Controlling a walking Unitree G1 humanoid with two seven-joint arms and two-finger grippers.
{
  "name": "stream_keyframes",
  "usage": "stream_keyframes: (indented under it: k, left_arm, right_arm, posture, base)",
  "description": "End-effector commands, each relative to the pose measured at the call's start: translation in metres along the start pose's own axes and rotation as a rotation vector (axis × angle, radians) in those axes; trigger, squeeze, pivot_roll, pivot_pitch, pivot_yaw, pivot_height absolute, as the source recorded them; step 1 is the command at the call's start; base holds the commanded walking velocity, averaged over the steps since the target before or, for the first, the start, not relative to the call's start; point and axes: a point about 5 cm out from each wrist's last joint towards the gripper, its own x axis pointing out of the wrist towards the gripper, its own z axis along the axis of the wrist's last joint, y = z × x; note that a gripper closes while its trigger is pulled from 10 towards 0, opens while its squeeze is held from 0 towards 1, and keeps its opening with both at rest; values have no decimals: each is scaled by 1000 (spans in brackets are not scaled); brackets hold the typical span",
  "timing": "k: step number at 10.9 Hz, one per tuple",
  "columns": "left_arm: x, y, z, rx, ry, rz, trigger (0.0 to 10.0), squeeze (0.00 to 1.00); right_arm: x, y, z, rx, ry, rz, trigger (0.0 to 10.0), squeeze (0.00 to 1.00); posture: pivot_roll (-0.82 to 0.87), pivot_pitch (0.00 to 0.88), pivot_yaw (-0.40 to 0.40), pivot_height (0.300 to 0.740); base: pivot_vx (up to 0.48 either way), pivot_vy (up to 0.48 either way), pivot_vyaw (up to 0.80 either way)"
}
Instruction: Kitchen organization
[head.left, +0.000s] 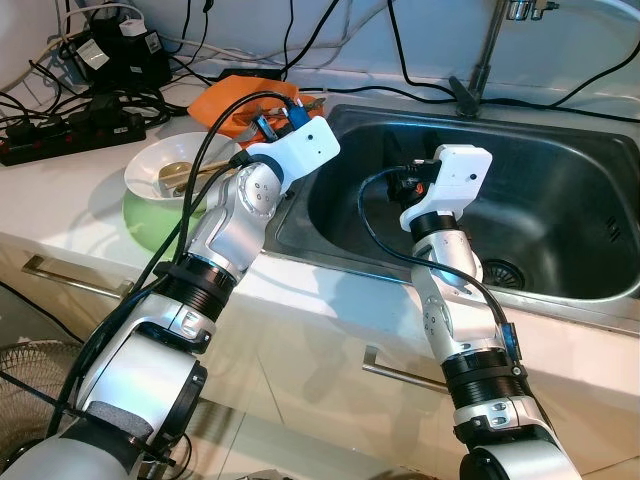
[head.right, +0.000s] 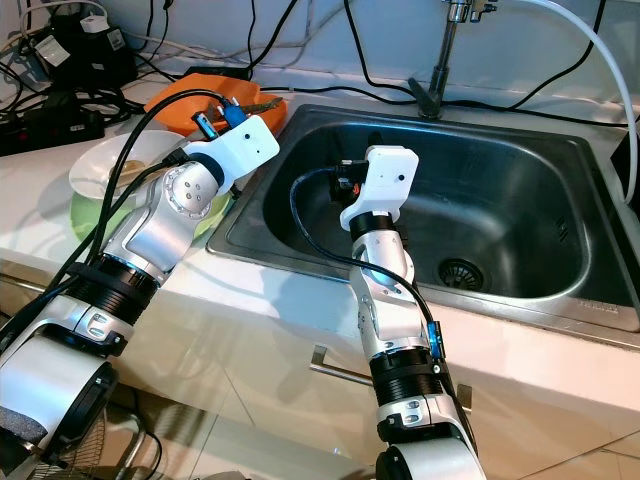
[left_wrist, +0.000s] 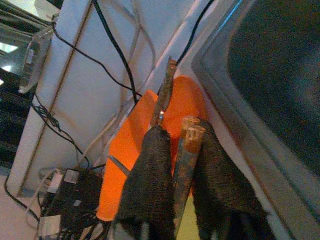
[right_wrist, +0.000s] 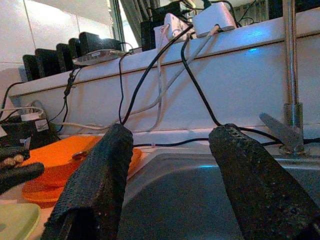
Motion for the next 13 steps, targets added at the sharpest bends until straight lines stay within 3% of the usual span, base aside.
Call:
stream_keyframes:
  k: [1, 5, 6, 7, 10, 12, 13]
  left_arm:
    - [1, 14, 10, 9, -28, 44, 0, 0]
    - [-4, 34, 34, -5, -163, 169, 0, 0]
    - [-5, 39, 35, 14, -172, 206, 2000, 0]
    - [-6, 45, 38, 20, -189, 240, 10000, 0]
    - [-15, 60, 57, -12, -317, 336, 10000, 0]
    - [-24, 65, 74, -124, -480, 380, 10000, 0]
    - [-31, 68, 83, -230, -571, 393, 10000, 0]
  right_arm:
    - [2, 0, 0, 3, 3, -4, 10000, 0]
    - [1, 2, -2, 8, 7, 0, 10000, 0]
    - [1, 2, -1, 9, 7, -1, 10000, 0]
    - [2, 2, -1, 10, 7, -1, 10000, 0]
    - [2, 2, -2, 14, 8, 1, 10000, 0]
    - [2, 2, -2, 14, 9, 3, 10000, 0]
    - [2, 2, -2, 13, 8, 3, 10000, 0]
  posture:
    - [9, 5, 79, 740]
    - [14, 5, 75, 740]
    - [16, 5, 74, 740]
    - [17, 5, 73, 740]
    - [20, 2, 72, 740]
    - [21, 1, 70, 740]
    - [22, 0, 68, 740]
  base:
    - [0, 0, 0]
    - [0, 0, 0]
    - [0, 0, 0]
    - [0, 0, 0]
    - [0, 0, 0]
    - [0, 0, 0]
    - [0, 0, 0]
